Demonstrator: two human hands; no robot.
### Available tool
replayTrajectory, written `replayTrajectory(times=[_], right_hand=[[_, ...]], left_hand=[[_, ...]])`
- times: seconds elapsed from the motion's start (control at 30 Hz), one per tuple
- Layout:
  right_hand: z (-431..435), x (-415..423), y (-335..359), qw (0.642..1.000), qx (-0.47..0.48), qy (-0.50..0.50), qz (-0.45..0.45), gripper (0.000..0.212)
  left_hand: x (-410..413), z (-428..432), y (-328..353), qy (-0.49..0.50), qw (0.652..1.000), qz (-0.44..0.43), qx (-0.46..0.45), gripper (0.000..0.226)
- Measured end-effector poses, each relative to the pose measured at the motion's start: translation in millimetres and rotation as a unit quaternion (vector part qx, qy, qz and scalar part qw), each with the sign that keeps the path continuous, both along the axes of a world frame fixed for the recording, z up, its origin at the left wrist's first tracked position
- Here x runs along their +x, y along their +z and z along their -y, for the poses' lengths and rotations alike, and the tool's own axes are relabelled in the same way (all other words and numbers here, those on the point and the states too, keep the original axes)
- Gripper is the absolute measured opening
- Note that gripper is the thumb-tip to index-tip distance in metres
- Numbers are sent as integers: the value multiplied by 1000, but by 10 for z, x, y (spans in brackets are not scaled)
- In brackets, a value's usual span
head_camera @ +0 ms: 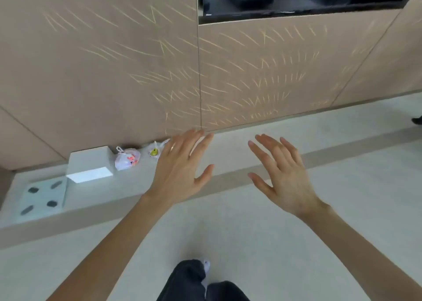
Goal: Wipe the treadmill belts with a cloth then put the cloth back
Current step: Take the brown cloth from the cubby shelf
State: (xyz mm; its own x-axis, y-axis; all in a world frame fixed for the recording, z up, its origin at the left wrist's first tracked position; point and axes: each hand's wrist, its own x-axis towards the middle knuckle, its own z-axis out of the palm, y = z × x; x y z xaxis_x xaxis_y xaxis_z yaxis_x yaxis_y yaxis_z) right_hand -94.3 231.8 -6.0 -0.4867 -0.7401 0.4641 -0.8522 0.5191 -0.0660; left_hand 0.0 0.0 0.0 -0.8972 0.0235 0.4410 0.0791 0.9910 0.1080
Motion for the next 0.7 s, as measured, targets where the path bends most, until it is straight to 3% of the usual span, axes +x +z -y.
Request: replayTrajectory(times=[0.2, 0.7], right_hand=[[162, 306, -397, 995, 54, 68, 49, 53], [1014, 883, -447, 967, 110, 228, 35, 49]], left_hand=[[584, -21, -362, 62, 995, 84, -9, 57], [1867, 269, -512, 199, 970, 133, 38, 55]])
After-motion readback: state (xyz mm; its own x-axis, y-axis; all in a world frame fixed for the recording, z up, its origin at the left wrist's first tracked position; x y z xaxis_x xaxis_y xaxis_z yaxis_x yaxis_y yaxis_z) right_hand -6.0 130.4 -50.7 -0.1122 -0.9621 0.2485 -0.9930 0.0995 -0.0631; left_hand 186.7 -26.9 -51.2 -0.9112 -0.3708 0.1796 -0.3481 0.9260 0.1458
